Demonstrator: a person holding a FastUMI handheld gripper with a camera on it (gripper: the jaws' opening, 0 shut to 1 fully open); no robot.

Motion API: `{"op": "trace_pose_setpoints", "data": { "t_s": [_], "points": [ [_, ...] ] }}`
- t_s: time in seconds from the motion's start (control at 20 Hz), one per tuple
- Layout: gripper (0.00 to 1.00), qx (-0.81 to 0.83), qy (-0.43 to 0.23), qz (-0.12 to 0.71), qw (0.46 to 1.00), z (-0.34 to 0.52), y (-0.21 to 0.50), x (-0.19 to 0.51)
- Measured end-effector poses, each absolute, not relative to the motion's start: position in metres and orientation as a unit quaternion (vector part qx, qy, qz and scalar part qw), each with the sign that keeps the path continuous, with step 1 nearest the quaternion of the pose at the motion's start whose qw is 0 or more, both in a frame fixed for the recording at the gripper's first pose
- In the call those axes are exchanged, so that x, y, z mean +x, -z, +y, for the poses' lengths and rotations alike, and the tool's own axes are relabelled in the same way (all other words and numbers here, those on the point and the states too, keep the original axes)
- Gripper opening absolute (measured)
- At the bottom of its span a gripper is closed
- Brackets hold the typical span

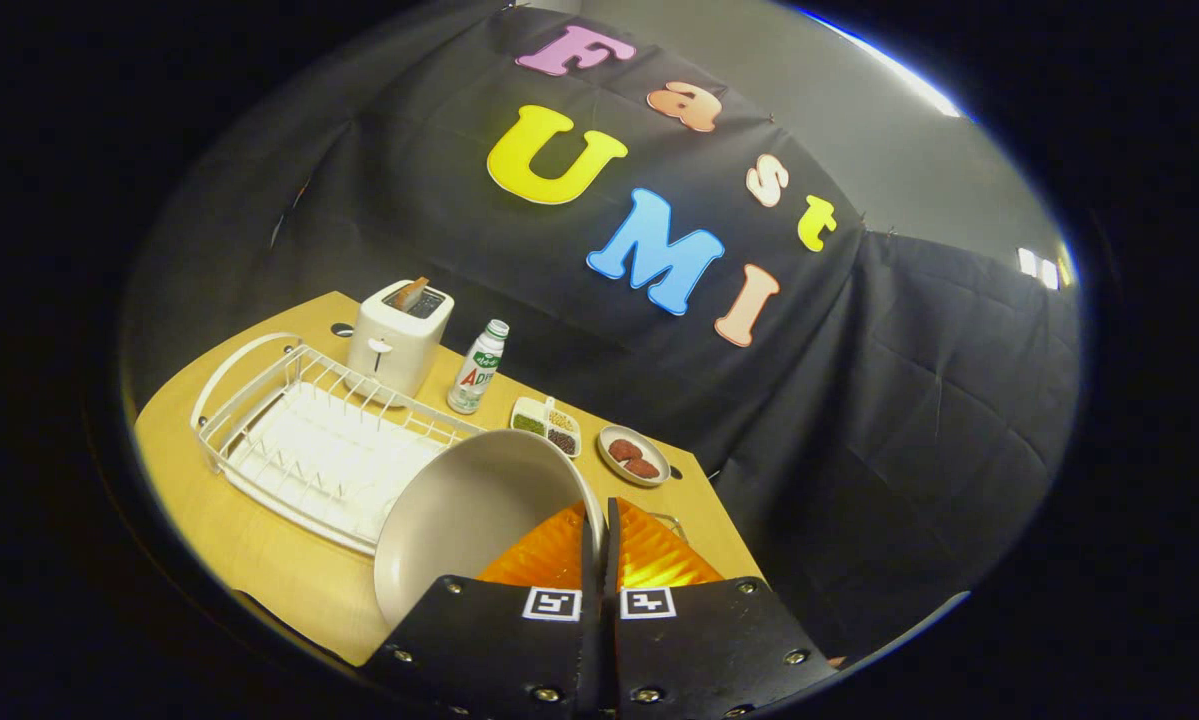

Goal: Take the plate from the dish rack, then take the spoon from the basket and place it into the plate.

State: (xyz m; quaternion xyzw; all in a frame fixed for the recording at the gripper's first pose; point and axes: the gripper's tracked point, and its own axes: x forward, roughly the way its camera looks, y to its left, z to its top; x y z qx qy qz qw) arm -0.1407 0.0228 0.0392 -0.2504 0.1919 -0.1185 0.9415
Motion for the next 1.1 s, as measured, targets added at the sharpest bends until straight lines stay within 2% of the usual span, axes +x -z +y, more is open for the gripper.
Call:
{"op": "trace_pose_setpoints", "data": {
  "t_s": [0.4,1.1],
  "points": [
    [0.0,-0.144,0.048,0.256,0.955,0.052,0.016,-0.179],
    [0.0,0.006,0.04,0.312,0.949,0.072,0.073,-0.189]
  ]
}}
